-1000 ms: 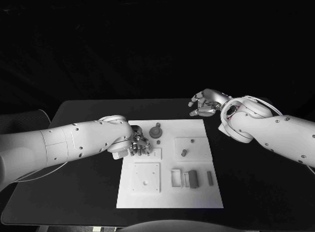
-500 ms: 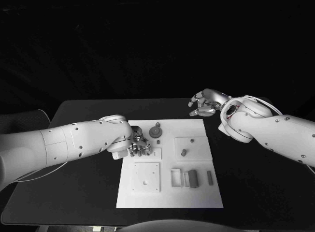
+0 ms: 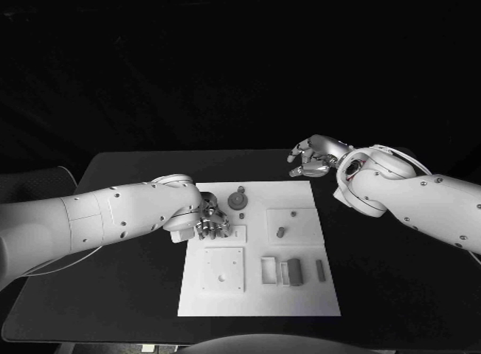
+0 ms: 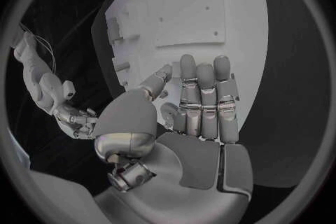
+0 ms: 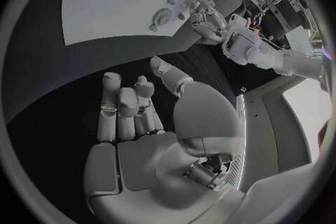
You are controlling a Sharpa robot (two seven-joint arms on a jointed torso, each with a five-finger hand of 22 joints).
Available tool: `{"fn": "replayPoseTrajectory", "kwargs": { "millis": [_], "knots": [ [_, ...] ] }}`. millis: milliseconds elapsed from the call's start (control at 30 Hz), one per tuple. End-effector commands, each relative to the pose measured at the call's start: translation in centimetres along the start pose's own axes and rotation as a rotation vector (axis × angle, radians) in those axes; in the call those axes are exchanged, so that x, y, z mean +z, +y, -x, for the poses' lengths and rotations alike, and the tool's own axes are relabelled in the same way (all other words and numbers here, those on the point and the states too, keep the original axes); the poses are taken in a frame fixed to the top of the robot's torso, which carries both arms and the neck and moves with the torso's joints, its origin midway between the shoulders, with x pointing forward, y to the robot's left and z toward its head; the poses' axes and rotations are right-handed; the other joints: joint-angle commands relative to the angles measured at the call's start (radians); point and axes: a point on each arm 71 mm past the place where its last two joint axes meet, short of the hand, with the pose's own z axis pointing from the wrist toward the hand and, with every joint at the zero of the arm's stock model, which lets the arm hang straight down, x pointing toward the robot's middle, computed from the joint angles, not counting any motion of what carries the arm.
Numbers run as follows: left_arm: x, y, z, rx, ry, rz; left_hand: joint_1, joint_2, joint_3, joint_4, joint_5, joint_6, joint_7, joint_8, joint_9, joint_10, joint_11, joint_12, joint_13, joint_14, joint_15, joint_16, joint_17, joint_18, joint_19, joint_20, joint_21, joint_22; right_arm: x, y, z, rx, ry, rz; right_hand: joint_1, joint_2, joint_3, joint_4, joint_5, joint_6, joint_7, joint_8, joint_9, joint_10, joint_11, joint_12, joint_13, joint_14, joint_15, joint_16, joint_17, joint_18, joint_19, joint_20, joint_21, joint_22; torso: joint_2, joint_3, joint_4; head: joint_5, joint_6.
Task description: Assemble the parts on the task board
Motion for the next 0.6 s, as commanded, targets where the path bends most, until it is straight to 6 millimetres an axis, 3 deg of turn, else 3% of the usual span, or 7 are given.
{"fn": "replayPoseTrajectory", "kwargs": {
  "millis": [33, 333, 600],
  "knots": [
    [0.03, -0.03, -0.23, 0.02, 0.023, 0.011, 0.013, 0.002, 0.002, -0.006, -0.001, 0.069, -0.06, 0.006, 0.002, -0.01, -0.007, 0.001, -0.001, -0.009, -0.002, 0.005, -0.001, 0.008, -0.001, -0.003, -0.006, 0.009, -0.01, 0.12, -0.1, -0.005, 0.013, 0.005, -0.001, 0.005, -0.002, -0.001, 0.001, 0.05, 0.044, -0.006, -0.001, -0.049, 0.038, -0.006, -0.001, -0.009, 0.001, -0.005, -0.002, 0.013, -0.01, 0.0, -0.004, 0.015, 0.0, -0.0001, 0.0, 0.0, -0.001],
    [0.04, -0.16, -0.08, 0.005, 0.0, 0.005, -0.002, -0.005, -0.006, 0.006, -0.003, 0.068, -0.059, 0.003, 0.003, -0.011, -0.006, 0.0, -0.003, -0.011, -0.001, 0.007, -0.008, 0.007, -0.002, -0.002, -0.009, 0.009, -0.02, 0.09, -0.08, -0.005, 0.013, 0.004, -0.002, 0.005, -0.002, -0.001, 0.001, 0.05, 0.045, -0.006, -0.001, -0.049, 0.038, -0.006, -0.002, -0.01, 0.001, -0.006, -0.002, 0.013, -0.01, 0.001, -0.004, 0.016, 0.0, 0.0005, -0.0002, 0.0, 0.0],
    [0.06, -0.18, 0.06, -0.006, -0.018, 0.001, -0.036, -0.039, -0.021, 0.046, -0.087, 0.061, -0.056, -0.004, 0.008, -0.019, -0.003, -0.001, -0.008, -0.021, 0.0, 0.014, -0.027, 0.007, -0.005, -0.002, -0.021, 0.006, -0.06, 0.03, -0.07, -0.005, 0.013, 0.002, -0.002, 0.005, -0.003, 0.0, 0.001, 0.049, 0.045, -0.006, -0.001, -0.05, 0.038, -0.006, -0.002, -0.01, 0.001, -0.006, -0.002, 0.013, -0.011, 0.001, -0.004, 0.016, 0.0, 0.001, -0.0006, -0.002, 0.0]
  ]
}}
